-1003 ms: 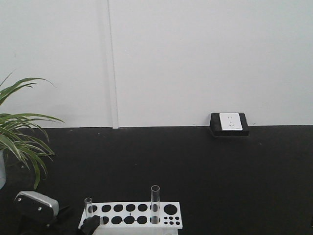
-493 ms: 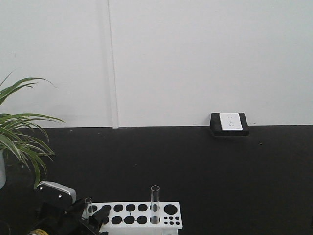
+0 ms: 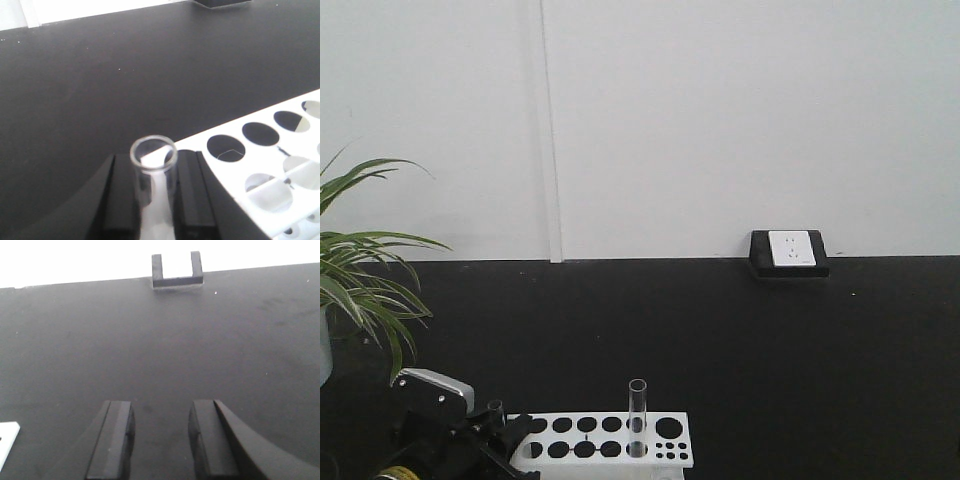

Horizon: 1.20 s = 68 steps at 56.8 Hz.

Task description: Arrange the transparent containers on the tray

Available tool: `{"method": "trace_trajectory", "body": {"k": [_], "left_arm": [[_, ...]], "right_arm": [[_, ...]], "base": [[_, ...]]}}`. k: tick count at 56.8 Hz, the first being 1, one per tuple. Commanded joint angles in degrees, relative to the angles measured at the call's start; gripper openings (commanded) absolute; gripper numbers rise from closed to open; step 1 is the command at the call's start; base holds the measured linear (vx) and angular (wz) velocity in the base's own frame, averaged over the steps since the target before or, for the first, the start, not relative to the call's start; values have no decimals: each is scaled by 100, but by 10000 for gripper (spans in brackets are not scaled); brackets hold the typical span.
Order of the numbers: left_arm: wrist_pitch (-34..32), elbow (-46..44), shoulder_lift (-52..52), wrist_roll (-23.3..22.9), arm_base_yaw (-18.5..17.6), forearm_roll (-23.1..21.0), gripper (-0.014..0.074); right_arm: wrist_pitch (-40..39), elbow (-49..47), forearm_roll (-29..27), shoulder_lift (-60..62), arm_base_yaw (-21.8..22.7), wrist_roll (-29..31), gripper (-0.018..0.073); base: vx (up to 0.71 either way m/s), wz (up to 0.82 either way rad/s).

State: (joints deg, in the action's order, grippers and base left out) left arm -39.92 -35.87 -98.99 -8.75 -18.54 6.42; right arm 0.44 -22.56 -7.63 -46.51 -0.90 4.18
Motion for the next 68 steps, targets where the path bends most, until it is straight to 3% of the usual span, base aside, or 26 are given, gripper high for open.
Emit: {"method": "trace_trajectory", "body": {"k": [1, 13, 27, 29, 41, 51, 60, 68], "left_arm": [[-454, -158, 430, -46, -31, -49, 160], [-315, -225, 924, -46, -26, -49, 148], [621, -857, 1623, -2, -26, -30, 148], [1183, -1033, 2014, -2, -26, -55, 148], [2428, -1033, 2881, -2, -26, -55, 148], [3232, -1013, 3320, -2, -26, -55, 148], [3522, -1008, 3362, -14, -26, -55, 149], [3393, -1008, 3362, -18, -26, -55, 149]], "right_arm": [[-612, -203, 58, 7, 29, 56, 358], [-732, -203, 64, 7, 29, 56, 358], [-751, -203, 79, 7, 29, 77, 358], [-751, -203, 79, 7, 29, 80, 358], [-653, -203, 79, -31, 3, 72, 359], [-948, -203, 566, -499, -867, 77, 359], [-2185, -203, 953, -1331, -1970, 72, 359], [-3196, -203, 958, -2253, -2525, -101, 378]], "base": [[0, 0], [0, 0], [0, 0], [0, 0], [0, 0], [0, 0], [0, 0], [0, 0]]}}
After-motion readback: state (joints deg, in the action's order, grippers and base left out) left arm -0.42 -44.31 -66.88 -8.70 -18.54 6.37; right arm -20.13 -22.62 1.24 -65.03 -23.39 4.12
